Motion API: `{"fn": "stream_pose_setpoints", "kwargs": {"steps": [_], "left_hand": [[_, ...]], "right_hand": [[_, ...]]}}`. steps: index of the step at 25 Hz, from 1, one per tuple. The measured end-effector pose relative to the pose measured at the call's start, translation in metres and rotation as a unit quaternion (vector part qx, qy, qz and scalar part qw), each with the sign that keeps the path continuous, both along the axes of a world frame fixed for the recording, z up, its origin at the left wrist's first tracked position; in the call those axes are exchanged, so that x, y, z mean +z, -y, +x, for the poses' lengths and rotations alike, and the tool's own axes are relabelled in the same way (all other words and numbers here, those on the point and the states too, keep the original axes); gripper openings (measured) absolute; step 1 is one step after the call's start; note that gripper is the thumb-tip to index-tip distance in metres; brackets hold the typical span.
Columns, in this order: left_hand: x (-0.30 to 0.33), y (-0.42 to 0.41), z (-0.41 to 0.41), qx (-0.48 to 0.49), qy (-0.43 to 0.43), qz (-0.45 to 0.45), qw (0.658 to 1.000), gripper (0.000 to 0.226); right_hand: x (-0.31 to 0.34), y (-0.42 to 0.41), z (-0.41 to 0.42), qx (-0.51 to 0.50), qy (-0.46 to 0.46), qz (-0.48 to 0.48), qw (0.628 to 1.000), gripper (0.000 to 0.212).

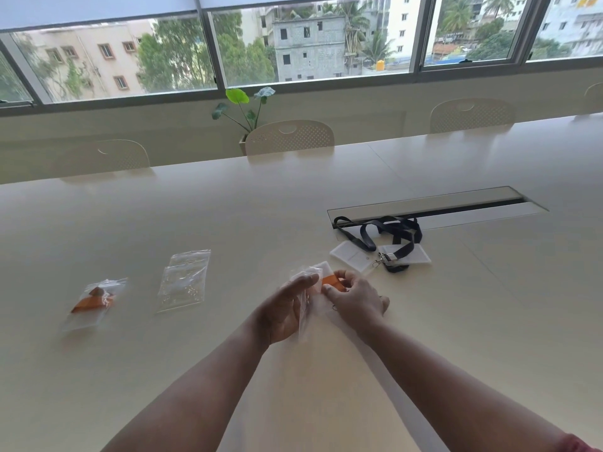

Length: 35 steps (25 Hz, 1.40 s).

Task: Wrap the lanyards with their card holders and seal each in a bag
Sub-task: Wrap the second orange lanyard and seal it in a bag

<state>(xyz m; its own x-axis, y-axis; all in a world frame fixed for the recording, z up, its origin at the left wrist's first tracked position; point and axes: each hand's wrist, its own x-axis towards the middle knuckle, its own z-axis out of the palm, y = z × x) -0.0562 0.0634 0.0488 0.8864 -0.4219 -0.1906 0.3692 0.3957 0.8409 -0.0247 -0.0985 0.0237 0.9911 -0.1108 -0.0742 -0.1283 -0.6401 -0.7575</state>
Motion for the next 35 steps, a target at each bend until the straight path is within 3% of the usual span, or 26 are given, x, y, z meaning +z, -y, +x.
{"fn": "stream_pose_setpoints", "kwargs": {"steps": [4, 7, 10, 12, 15, 20, 25, 30, 35], "left_hand": [[-0.003, 0.001, -0.001, 0.006, -0.005, -0.028, 1.000, 0.035], [-0.001, 0.006, 0.000, -0.001, 0.016, -0.051, 0.999, 0.044], [0.004, 0.011, 0.000, 0.005, 0.032, -0.075, 0.997, 0.049], [0.007, 0.015, 0.000, 0.018, 0.037, -0.066, 0.997, 0.055], [0.007, 0.018, -0.001, 0.012, 0.061, -0.047, 0.997, 0.046], [0.010, 0.014, -0.007, 0.026, 0.064, -0.001, 0.998, 0.038], [0.008, 0.006, -0.007, 0.035, 0.056, 0.060, 0.996, 0.047], [0.017, -0.006, -0.005, 0.067, 0.063, 0.118, 0.989, 0.036], [0.035, -0.024, -0.004, 0.078, 0.124, 0.236, 0.961, 0.068]], "right_hand": [[0.002, -0.007, -0.007, -0.017, -0.004, 0.077, 0.997, 0.036], [0.006, -0.012, -0.011, -0.034, -0.014, 0.209, 0.977, 0.037], [0.014, -0.013, -0.011, -0.063, -0.040, 0.364, 0.929, 0.034], [0.016, -0.014, -0.010, -0.073, -0.069, 0.464, 0.880, 0.028], [0.014, -0.017, -0.013, -0.077, -0.092, 0.582, 0.804, 0.019], [0.010, -0.020, -0.017, -0.070, -0.070, 0.624, 0.775, 0.022], [0.012, -0.020, -0.015, -0.071, -0.059, 0.607, 0.789, 0.035], [0.017, -0.009, -0.009, -0.097, -0.050, 0.592, 0.798, 0.029], [0.032, 0.003, -0.003, -0.080, -0.057, 0.612, 0.785, 0.044]]}}
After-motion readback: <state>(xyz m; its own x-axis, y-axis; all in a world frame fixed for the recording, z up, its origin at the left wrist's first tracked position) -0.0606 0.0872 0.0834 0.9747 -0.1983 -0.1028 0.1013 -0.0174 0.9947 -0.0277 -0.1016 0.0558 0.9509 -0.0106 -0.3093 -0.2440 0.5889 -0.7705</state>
